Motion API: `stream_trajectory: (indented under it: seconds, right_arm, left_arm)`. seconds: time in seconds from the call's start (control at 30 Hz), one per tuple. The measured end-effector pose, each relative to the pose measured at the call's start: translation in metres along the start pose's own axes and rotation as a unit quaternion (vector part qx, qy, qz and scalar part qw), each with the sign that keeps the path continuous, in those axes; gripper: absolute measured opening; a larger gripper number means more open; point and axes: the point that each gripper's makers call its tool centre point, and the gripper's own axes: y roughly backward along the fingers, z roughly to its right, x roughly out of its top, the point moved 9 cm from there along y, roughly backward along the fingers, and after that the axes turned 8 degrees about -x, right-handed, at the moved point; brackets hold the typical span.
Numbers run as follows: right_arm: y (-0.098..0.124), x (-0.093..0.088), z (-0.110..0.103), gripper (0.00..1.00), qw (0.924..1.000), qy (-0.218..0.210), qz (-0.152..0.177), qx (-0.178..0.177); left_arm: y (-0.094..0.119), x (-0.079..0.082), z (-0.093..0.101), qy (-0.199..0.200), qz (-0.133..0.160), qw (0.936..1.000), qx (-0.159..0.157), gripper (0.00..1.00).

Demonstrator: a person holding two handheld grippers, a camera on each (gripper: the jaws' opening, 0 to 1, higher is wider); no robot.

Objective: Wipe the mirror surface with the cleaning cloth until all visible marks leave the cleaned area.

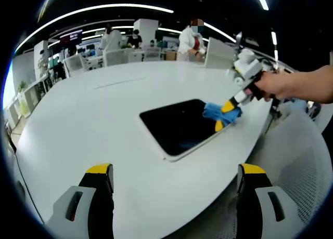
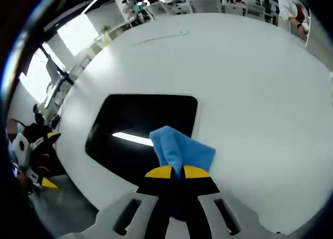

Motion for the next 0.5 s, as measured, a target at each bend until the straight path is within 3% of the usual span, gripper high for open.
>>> stream_trajectory:
  seconds: [0.3,0.5]
  right_arm:
    - [0.0,-0.002,-0.012,0.01,0.9988,0.017,0.005,-0.045]
    - [0.004,-0.01,-0.012,0.01,0.9994,0.002,0.007,-0.034]
  left_arm:
    - [-0.001,0.001,-0.001,-0.002,0.002,1.0,0.001,0.99]
    - [0.0,0.001,-0.002,0.002,0.004,1.0,0.005,0.99]
